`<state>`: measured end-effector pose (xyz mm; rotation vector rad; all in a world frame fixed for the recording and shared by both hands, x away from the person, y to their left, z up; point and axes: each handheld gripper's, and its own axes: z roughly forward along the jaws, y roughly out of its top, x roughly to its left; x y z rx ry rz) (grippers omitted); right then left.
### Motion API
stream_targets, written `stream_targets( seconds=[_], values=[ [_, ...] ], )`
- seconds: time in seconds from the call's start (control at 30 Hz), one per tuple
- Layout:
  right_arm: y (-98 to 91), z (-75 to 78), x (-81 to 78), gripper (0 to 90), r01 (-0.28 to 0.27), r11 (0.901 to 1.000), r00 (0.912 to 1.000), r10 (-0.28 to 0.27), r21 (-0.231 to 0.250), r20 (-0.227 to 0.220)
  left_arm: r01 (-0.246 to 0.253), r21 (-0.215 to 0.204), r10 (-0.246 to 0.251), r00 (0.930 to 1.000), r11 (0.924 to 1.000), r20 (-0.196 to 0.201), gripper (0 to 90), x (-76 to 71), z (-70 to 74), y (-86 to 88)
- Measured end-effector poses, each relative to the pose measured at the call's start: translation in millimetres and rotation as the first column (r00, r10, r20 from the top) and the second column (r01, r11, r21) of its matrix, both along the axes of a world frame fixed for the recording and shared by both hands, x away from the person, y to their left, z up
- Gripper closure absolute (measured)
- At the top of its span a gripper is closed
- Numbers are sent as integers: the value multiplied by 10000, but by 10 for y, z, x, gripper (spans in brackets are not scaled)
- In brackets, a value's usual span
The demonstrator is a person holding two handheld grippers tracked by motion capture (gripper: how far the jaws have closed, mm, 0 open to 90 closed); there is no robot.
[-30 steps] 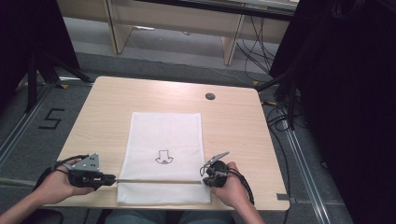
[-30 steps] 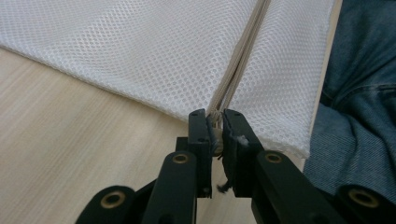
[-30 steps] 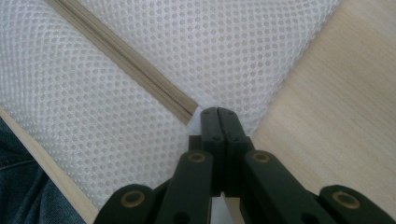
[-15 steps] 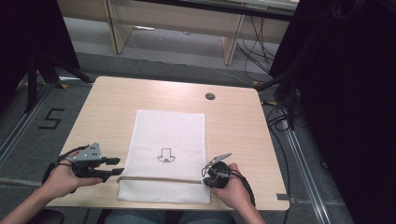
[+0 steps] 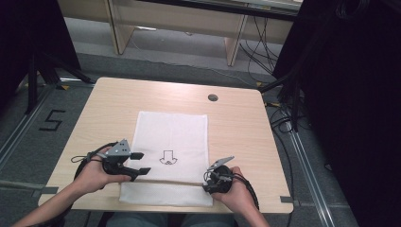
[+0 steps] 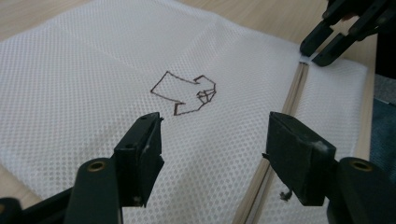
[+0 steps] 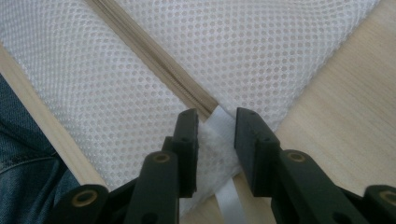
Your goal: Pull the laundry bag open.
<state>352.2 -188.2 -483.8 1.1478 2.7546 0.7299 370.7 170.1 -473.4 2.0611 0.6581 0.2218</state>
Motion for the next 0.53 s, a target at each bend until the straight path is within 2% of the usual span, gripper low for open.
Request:
stream_targets(
  seconds=[0.03, 0.1, 0.13, 0.17, 0.2, 0.23, 0.27, 0.3, 0.33, 0.37, 0.4, 0.43, 0.47, 0.53],
  values=[
    [8, 10, -15, 689, 170, 9998, 9997, -171, -64, -161, 16, 187, -19, 9999, 9998, 149, 360, 4, -27, 26],
    [5, 12, -10, 672, -106, 9999, 9999, 106, -22, 83, -280, 126, 282, 9995, 9995, -157, 364, -24, -106, 69],
    [1, 32, -17, 654, -108, 9999, 9999, 108, -9, 134, -52, 386, 54, 10000, 9992, -62, 367, -13, -125, 104],
    [-9, 55, -18, 646, -130, 9999, 9996, 128, 62, 267, -102, 478, 116, 9995, 9988, -291, 370, -21, -137, 122],
    [-24, 82, -22, 644, -13, 9999, 9990, 8, 125, 449, -28, 795, 23, 10000, 9968, 72, 370, -5, -138, 150],
    [-36, 106, -25, 643, 94, 9998, 9985, -105, 201, 538, -214, 689, 212, 9998, 9974, 29, 372, 0, -140, 161],
    [-54, 132, -31, 640, 282, 9991, 9972, -302, 307, 687, -362, 707, 352, 9993, 9968, 153, 373, 17, -124, 190],
    [-90, 153, -17, 639, 287, 9986, 9939, -333, 449, 1050, -491, 550, 484, 9987, 9973, 137, 373, 47, -111, 223],
    [-123, 180, -21, 639, 573, 9972, 9922, -622, 488, 1076, -556, 472, 553, 9984, 9973, 87, 373, 59, -110, 237],
    [-143, 172, -8, 638, 568, 9972, 9892, -628, 489, 1323, -616, 403, 611, 9980, 9973, 152, 373, 71, -112, 249],
    [-161, 173, -1, 636, 608, 9965, 9885, -681, 569, 1351, -623, 436, 617, 9980, 9971, 159, 373, 85, -114, 265],
    [-171, 175, 1, 634, 728, 9954, 9887, -802, 627, 1264, -825, 441, 824, 9966, 9956, 28, 373, 89, -126, 278],
    [-187, 167, 9, 636, 766, 9950, 9884, -842, 636, 1267, -906, 319, 907, 9959, 9954, -24, 374, 93, -132, 286],
    [-210, 151, 27, 635, 828, 9945, 9867, -908, 639, 1349, -933, 358, 929, 9956, 9950, 111, 375, 113, -127, 313]
  ],
)
